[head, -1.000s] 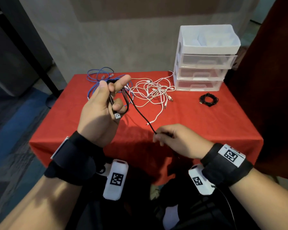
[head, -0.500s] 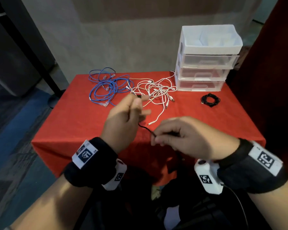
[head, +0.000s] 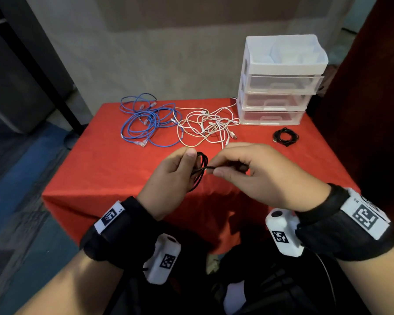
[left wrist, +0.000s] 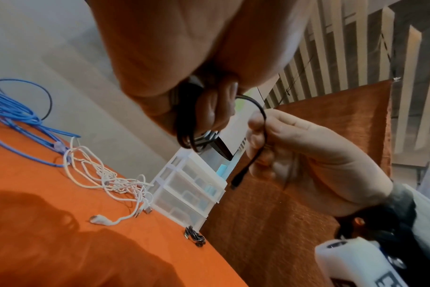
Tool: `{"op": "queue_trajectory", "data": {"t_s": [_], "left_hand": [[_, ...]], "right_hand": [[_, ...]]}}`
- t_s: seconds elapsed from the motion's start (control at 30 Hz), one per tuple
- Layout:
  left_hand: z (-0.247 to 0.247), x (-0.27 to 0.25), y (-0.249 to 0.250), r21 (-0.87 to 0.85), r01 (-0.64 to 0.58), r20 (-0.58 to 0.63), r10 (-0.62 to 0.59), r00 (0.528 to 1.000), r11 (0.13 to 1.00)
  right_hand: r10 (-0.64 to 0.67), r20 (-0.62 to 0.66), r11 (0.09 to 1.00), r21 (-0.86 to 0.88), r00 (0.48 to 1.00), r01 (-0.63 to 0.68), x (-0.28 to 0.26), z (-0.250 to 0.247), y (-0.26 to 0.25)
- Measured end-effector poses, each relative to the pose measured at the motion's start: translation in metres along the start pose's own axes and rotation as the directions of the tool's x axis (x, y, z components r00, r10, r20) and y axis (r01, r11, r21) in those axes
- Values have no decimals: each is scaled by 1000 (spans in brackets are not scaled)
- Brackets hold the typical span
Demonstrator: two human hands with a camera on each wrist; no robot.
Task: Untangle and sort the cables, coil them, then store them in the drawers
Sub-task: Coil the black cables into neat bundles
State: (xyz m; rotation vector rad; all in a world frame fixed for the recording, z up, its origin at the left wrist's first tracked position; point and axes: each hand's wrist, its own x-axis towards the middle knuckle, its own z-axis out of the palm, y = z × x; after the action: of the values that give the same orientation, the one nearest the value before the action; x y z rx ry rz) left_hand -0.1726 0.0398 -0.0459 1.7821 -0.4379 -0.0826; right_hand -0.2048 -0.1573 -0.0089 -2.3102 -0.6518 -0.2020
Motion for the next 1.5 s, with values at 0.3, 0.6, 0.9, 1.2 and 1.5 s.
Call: {"op": "queue_trajectory", "data": {"t_s": [0.3,0.6,0.9,1.2,1.5], "left_hand": [[3,1,2,-373,140,-38,-166,985,917],[-13,12,7,-743,89,-84,-223,971,664],[-6,12,14,-772,127,0,-200,980,623],[0,10,14,-736,146,-3,-218,976,662],[6,6,14,-858,202,134,-173,976,473]], "right_hand": [[82,19,996,32,996,-82,-7,-1,0],[346,67,938,16,936,-347,-22,18,27],[409,120,869,252,905,-426,-22,36,30],[318,185,895,267,930,-359,-20,34,20],[552,-49,463,848,832,-257,0,32,9]]}}
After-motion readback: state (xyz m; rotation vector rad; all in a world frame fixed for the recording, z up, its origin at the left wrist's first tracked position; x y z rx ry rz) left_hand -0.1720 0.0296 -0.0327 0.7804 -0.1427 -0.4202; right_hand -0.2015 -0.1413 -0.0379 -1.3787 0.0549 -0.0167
